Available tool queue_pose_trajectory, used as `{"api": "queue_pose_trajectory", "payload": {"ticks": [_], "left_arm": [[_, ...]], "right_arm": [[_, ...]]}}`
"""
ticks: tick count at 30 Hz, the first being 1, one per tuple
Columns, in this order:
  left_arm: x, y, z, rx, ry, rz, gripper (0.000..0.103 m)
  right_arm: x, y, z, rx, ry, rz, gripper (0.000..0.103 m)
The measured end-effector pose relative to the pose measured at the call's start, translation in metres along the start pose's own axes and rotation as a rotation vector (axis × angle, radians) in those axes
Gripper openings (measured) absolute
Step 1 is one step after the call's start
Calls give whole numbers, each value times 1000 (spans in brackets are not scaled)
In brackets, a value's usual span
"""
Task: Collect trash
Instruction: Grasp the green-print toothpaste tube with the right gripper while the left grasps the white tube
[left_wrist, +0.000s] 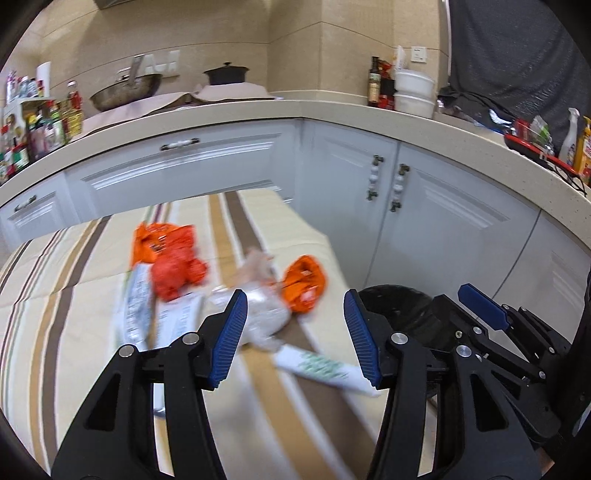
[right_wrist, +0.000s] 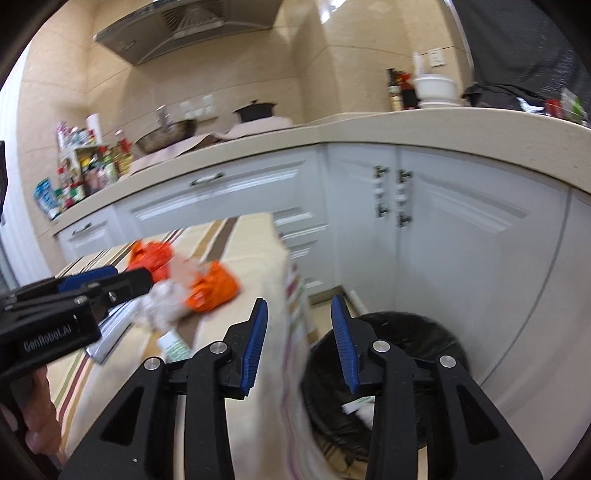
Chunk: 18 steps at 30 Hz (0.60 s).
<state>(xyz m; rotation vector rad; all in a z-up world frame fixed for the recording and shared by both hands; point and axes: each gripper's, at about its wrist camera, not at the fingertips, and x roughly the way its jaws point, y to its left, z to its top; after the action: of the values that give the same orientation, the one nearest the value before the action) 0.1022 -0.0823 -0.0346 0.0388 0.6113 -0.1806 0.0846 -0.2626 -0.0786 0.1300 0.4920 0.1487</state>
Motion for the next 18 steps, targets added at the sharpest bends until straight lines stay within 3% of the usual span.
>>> {"api": "queue_pose_trajectory", "payload": {"ticks": [13, 18], "left_arm": [[-15, 77, -38, -78, 66, 129, 53], [-17, 88, -47, -97, 85, 129, 53]], "right_arm": [[17, 50, -22, -89, 121, 87, 37], [26, 53, -27, -97, 182, 89, 46]]}}
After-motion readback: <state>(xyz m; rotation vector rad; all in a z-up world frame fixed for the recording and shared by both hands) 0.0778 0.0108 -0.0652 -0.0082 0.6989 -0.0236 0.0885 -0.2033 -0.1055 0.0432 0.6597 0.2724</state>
